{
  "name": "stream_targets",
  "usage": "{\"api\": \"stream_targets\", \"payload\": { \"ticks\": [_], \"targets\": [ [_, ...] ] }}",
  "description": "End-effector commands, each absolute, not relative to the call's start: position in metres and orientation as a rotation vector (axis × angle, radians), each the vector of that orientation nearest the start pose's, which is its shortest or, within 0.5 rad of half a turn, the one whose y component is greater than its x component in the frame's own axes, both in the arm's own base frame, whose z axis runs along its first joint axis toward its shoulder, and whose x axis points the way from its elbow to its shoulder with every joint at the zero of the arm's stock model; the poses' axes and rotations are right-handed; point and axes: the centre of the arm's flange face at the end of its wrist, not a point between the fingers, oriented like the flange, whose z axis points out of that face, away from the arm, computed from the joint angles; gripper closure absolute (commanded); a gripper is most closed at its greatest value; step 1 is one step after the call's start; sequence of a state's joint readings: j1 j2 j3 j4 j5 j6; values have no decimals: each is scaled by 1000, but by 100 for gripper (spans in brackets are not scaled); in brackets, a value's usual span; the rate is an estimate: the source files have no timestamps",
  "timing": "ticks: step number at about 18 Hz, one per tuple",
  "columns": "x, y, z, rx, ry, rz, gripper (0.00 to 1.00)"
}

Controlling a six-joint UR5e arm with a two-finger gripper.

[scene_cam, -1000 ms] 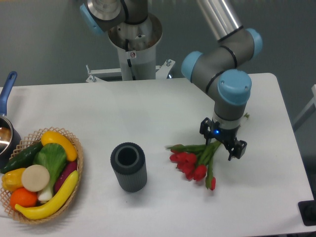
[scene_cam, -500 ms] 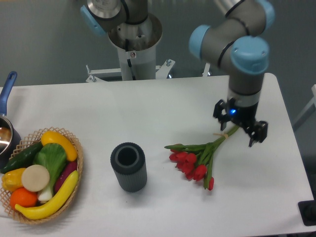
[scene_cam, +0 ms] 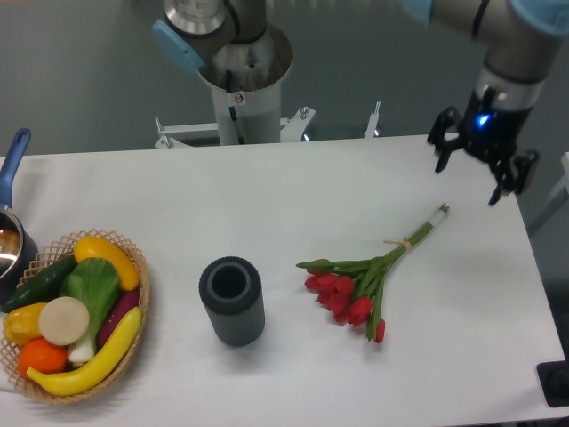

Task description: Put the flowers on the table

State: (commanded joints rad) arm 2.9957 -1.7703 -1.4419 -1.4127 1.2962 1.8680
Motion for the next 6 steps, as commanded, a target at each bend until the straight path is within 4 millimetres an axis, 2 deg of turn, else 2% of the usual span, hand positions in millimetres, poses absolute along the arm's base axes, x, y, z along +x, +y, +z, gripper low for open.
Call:
{"api": "stream_targets", "payload": {
  "ticks": [3, 6],
  "targets": [
    [-556, 216, 465, -2773, 790, 152, 0],
    [-556, 212, 466, -2772, 810, 161, 0]
  ]
}}
